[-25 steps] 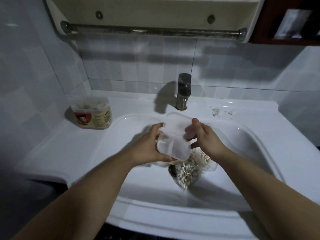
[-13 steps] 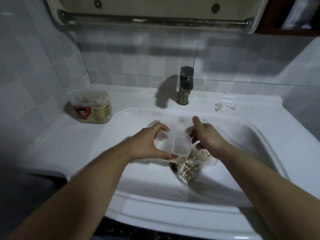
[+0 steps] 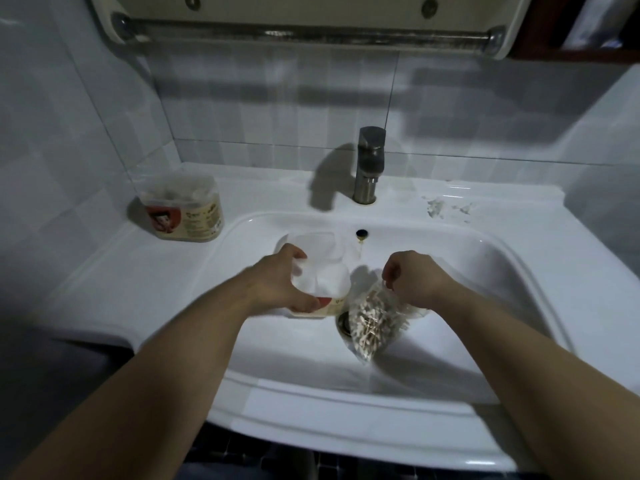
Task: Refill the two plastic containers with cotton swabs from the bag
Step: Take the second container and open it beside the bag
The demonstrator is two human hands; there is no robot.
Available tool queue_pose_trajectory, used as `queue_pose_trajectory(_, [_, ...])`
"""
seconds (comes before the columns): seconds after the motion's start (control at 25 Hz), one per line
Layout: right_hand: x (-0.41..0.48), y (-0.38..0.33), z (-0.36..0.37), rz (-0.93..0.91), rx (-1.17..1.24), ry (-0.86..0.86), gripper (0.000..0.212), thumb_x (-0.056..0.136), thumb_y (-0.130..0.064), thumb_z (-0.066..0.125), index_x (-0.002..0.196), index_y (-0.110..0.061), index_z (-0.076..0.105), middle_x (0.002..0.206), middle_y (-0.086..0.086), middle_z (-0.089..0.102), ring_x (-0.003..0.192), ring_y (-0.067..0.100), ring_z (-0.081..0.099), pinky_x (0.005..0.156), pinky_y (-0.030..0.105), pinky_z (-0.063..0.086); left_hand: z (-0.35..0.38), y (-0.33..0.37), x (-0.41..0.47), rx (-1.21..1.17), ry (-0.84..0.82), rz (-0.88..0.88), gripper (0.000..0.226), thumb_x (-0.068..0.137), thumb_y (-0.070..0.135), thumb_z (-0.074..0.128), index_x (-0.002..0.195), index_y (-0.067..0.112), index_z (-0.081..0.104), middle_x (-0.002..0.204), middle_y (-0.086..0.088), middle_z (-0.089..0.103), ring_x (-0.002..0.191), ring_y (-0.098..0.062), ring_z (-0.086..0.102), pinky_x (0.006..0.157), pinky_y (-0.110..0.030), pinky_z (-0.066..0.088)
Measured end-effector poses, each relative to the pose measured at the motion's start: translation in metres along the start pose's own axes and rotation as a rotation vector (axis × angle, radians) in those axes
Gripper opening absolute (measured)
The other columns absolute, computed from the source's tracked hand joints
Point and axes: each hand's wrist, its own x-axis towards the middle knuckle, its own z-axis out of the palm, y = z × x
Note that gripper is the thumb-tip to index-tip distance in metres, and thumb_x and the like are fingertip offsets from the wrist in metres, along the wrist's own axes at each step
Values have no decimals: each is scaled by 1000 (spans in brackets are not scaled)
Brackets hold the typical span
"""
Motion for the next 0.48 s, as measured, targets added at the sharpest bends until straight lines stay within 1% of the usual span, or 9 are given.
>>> queue_pose_trajectory(0.08, [-2,1,0,-3,-106,6,13,88,-15,59,83,-25,66,90,-4,67,87,17,60,71,25,43,5,-1,1,27,-24,-19,103,60,59,91,141,30,34,128,9,56,107,-14,60,97,-39,52])
queue_pose_trajectory(0.16, [-2,1,1,8,-146,-4,14,85,-21,61,82,-18,75,86,0,73,81,17,64,67,26,48,10,-1,2,45,-49,-28,103,63,55,91,143,28,33,130,5,54,106,-15,60,95,-37,53])
queue_pose_trajectory(0.2, [-3,1,1,13,-162,-14,19,85,-27,63,79,-15,76,81,2,73,77,17,65,65,26,51,12,-1,2,46,-60,-31,103,63,54,91,144,28,33,131,4,53,106,-15,60,95,-37,54])
queue_pose_trajectory(0.24, [-4,-1,1,19,-185,-22,30,86,-37,63,72,-13,74,73,3,70,71,18,64,62,28,49,14,-1,2,48,-68,-31,103,64,53,92,145,28,32,132,3,53,107,-16,60,95,-37,54])
queue_pose_trajectory(0.32, [-7,-6,0,39,-233,-26,59,93,-56,55,56,-10,60,59,4,58,58,16,55,54,27,40,15,1,1,74,-77,-24,107,62,55,92,147,29,32,134,1,50,114,-19,57,98,-37,52])
queue_pose_trajectory(0.36, [-9,-7,0,38,-239,-30,65,97,-59,49,54,-11,53,58,4,54,57,16,52,55,27,36,14,0,1,88,-66,-20,111,59,60,91,148,31,31,137,-1,47,120,-21,53,102,-39,50])
queue_pose_trajectory(0.4, [-11,-8,-1,17,-235,-43,64,101,-55,44,56,-11,52,62,4,55,61,17,53,58,28,35,12,0,2,96,-30,-19,116,54,68,88,149,33,31,140,-3,44,127,-24,48,105,-42,47])
queue_pose_trajectory(0.44, [-13,-8,-1,-28,-235,-67,58,104,-48,41,61,-11,54,69,4,58,69,20,56,62,30,36,10,1,2,97,27,-25,117,50,78,80,149,35,33,143,-5,41,132,-26,43,108,-45,45])
queue_pose_trajectory(0.48, [-15,-7,-3,-85,-241,-95,48,105,-39,40,70,-11,57,80,4,61,79,23,59,68,30,37,8,1,3,90,98,-27,114,50,86,70,147,37,37,145,-5,39,135,-27,40,110,-48,43])
